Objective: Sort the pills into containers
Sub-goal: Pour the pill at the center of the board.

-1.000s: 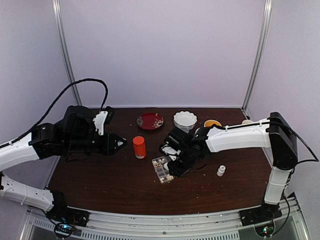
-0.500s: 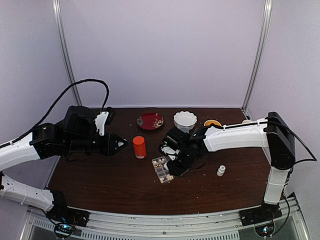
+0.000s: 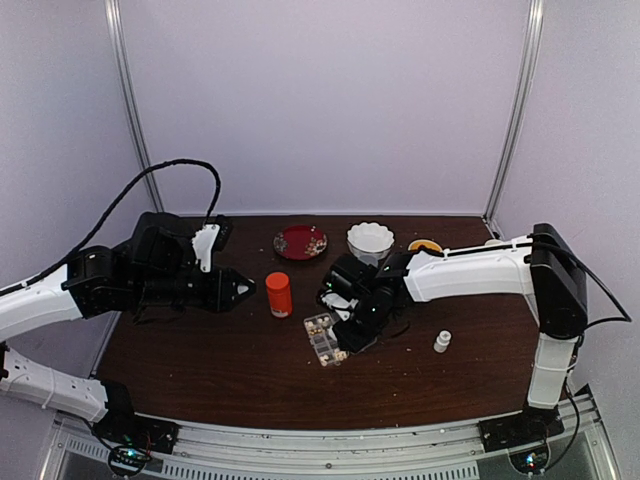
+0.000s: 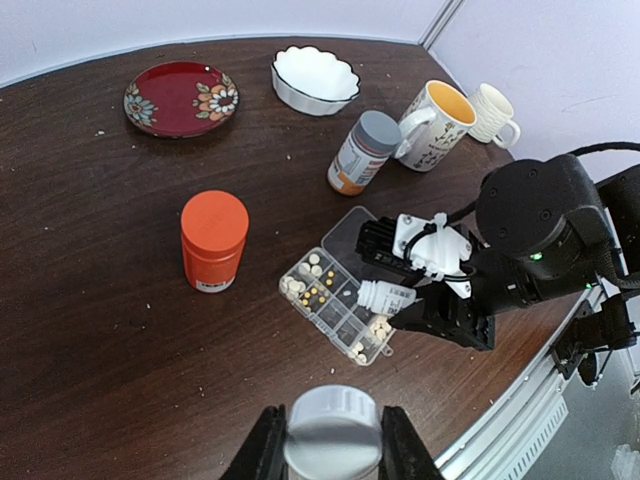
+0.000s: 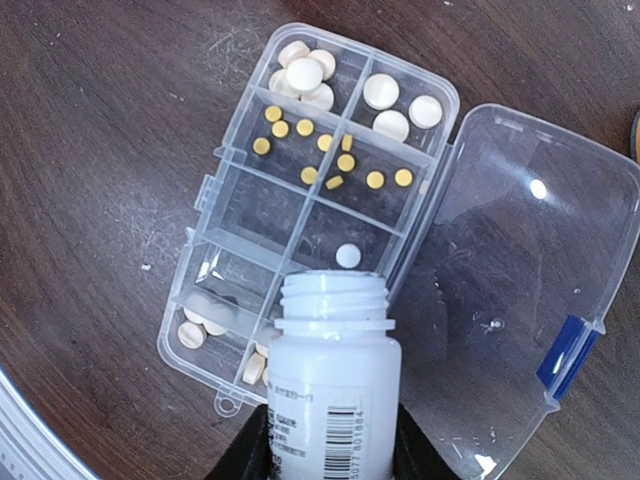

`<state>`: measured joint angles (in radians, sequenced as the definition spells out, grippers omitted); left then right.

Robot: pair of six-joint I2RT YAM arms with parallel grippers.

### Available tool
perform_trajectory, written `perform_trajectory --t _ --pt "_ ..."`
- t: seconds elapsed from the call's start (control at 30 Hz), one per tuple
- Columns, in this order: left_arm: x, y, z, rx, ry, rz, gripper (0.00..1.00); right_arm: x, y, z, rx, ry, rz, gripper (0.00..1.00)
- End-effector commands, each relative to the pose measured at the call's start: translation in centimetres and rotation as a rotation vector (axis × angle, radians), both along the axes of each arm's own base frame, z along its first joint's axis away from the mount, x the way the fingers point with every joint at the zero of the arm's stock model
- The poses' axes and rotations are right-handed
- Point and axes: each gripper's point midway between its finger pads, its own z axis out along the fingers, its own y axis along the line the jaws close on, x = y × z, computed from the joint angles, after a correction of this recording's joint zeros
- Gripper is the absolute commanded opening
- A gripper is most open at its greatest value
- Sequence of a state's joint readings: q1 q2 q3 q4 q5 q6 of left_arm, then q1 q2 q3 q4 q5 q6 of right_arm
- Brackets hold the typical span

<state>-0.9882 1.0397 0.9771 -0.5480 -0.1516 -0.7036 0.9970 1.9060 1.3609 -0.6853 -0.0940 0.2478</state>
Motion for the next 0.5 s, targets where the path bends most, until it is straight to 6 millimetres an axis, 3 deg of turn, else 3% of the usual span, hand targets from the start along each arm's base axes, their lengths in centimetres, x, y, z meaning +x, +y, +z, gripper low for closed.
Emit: perform_trajectory --t 0.0,0.1,0.23,0.33,0.47 --pt "0.4 -0.5 1.4 -0.033 -0.029 -0.013 0.00 -0.2 1.0 0.9 0.075 -0.001 -0.002 0.00" --pt "0.3 -0.5 1.3 -0.031 -0.028 -0.014 0.00 0.2 -0.3 0.3 -0.030 -0.006 -0.018 0.00" --pt "0.3 -0.5 1.0 -0.027 -0.023 -0.015 0.00 -0.4 0.6 0.7 0.050 0.008 -0.004 0.00" --pt "0.3 -0.5 1.0 -0.028 -0.022 -0.013 0.00 0.1 -0.7 0.4 -0.042 -0.011 -0.021 0.00" --pt "0.3 -0.6 0.9 -0.027 -0.018 -0.017 0.00 0.1 0.4 1.9 0.077 -0.040 -0.025 0.00"
